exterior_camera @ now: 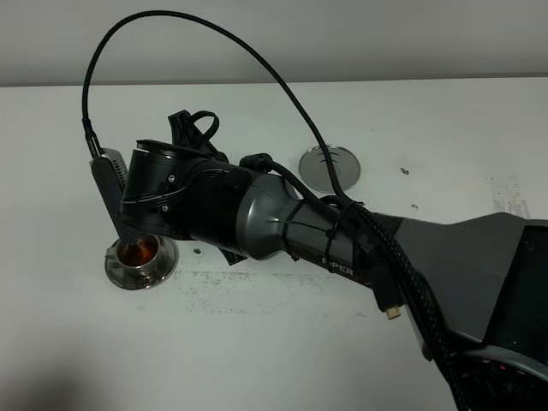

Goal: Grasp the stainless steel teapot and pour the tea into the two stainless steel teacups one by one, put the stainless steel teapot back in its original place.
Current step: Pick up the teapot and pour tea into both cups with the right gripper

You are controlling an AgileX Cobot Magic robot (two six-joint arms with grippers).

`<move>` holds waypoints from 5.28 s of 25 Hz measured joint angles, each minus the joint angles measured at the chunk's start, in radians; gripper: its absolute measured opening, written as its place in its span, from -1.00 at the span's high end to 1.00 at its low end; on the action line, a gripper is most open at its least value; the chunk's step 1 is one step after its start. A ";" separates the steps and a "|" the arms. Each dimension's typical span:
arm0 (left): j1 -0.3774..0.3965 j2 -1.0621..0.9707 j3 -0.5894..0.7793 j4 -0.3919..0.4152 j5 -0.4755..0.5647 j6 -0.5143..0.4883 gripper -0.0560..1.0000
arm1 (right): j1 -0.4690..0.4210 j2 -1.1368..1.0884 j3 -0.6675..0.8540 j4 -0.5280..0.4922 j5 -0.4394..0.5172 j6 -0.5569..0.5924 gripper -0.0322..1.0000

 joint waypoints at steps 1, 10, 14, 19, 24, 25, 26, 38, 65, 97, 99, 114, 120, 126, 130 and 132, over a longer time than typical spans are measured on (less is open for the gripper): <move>0.000 0.000 0.000 0.000 0.000 0.000 0.27 | 0.000 0.000 0.000 -0.004 -0.004 -0.003 0.62; 0.000 0.000 0.000 0.000 0.000 0.000 0.27 | 0.000 0.000 0.000 -0.054 -0.031 -0.018 0.62; 0.000 0.000 0.000 0.000 0.000 0.000 0.27 | 0.000 0.000 0.000 -0.062 -0.031 -0.050 0.62; 0.000 0.000 0.000 0.000 0.000 0.000 0.27 | 0.000 0.000 0.000 -0.081 -0.035 -0.058 0.62; 0.000 0.000 0.000 0.000 0.000 0.000 0.27 | 0.000 0.007 0.001 -0.105 -0.043 -0.062 0.62; 0.000 0.000 0.000 0.000 0.000 0.000 0.27 | 0.000 0.010 0.006 -0.110 -0.049 -0.067 0.62; 0.000 0.000 0.000 0.000 0.000 0.000 0.27 | 0.000 0.015 0.007 -0.110 -0.050 -0.069 0.62; 0.000 0.000 0.000 0.000 0.000 0.000 0.27 | 0.001 0.022 0.009 -0.143 -0.061 -0.081 0.62; 0.000 0.000 0.000 0.000 0.000 0.000 0.27 | -0.022 -0.031 0.009 0.067 0.018 0.021 0.62; 0.000 0.000 0.000 0.000 0.000 0.000 0.27 | -0.067 -0.252 0.495 0.597 -0.403 0.538 0.62; 0.000 0.000 0.000 0.000 0.000 0.000 0.27 | -0.068 -0.228 0.495 0.592 -0.409 0.544 0.62; 0.000 0.000 0.000 0.000 0.000 0.000 0.27 | -0.202 -0.327 0.432 0.544 -0.287 0.506 0.62; 0.000 0.000 0.000 0.000 0.000 0.000 0.27 | -0.383 -0.349 0.422 0.517 -0.235 0.298 0.62; 0.000 0.000 0.000 0.000 0.000 0.000 0.27 | -0.468 -0.349 0.375 0.499 -0.221 0.045 0.62; 0.000 0.000 0.000 0.000 0.000 0.000 0.27 | -0.474 -0.349 0.335 0.483 -0.221 -0.100 0.62; 0.000 0.000 0.000 0.000 0.000 0.000 0.27 | -0.479 -0.340 0.309 0.484 -0.218 -0.176 0.62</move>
